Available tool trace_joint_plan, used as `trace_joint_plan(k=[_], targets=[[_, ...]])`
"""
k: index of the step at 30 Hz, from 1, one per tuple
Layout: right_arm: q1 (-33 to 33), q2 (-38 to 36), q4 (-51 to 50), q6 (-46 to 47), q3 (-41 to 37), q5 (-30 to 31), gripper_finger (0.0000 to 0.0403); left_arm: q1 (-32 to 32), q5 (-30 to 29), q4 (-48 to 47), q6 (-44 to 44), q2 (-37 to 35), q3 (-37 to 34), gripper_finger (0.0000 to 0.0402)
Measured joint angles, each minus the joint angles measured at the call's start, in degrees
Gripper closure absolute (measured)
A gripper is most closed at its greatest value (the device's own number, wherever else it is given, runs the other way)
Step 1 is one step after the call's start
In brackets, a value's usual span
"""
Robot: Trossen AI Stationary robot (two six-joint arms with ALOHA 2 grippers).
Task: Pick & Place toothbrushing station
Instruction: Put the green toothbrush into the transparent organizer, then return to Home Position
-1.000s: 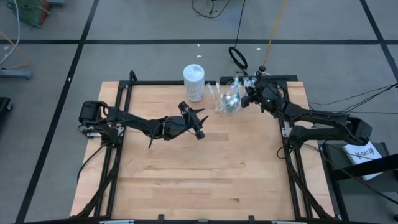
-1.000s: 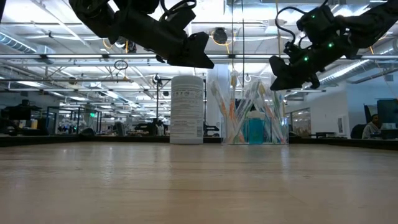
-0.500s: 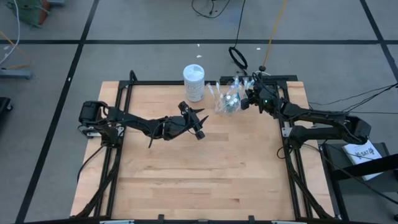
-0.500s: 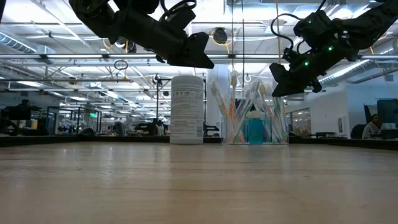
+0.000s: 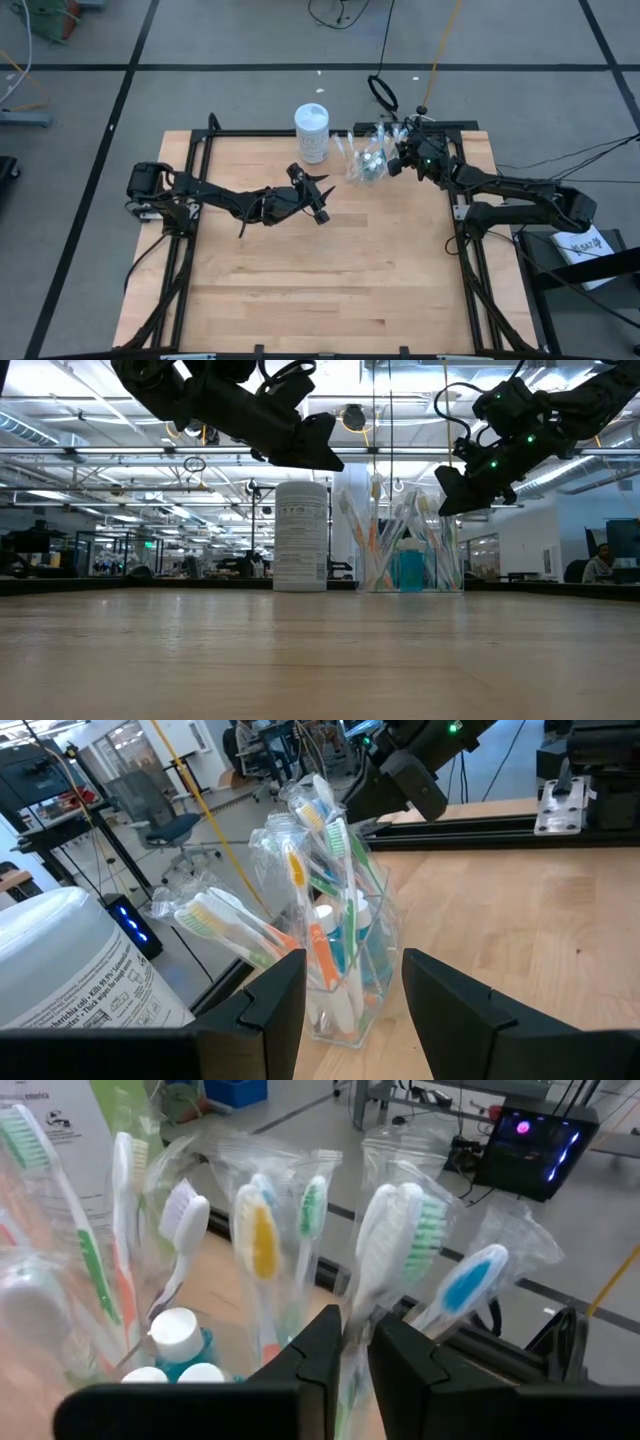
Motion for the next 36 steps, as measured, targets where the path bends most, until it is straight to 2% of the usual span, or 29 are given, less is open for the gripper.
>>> trace_joint_plan(k=[11,15,22,25,29,32,34,36], targets=[[0.0,-0.1,0.2,-0.5,0.0,0.0,0.0295,0.0,0.0,0.0,0.1,0.0,0.0,0.0229],[0.1,-2.4,-0.3,-9.0,0.0,0.0,0.0278,0.0,-0.1,-0.3,0.6,0.0,0.0,0.0229],[2.1,-13.1,-7.8,-11.9,0.0,0.1,0.0276,-0.3,-0.6,-0.9,8.1,0.0,0.0,0.0229],[3.7,-19.4,-10.7,-11.9,0.0,0.1,0.0280,-1.5,-5.3,-2.4,13.4,-2.2,0.0,0.0229],[5.8,-27.1,-14.6,-11.7,0.0,-0.8,0.0281,-4.3,-12.2,-5.1,15.9,-7.5,0.0,0.0229],[6.8,-31.6,-17.6,-11.3,0.0,-7.3,0.0282,-6.3,-12.6,-8.9,18.1,-13.8,0.0,0.0229],[7.4,-34.1,-19.6,-11.7,0.0,-15.2,0.0283,-7.1,-11.8,-11.4,18.2,-18.4,0.1,0.0229],[7.9,-36.2,-21.8,-12.7,0.0,-24.2,0.0284,-7.4,-10.1,-17.9,15.8,-23.7,0.1,0.0229]])
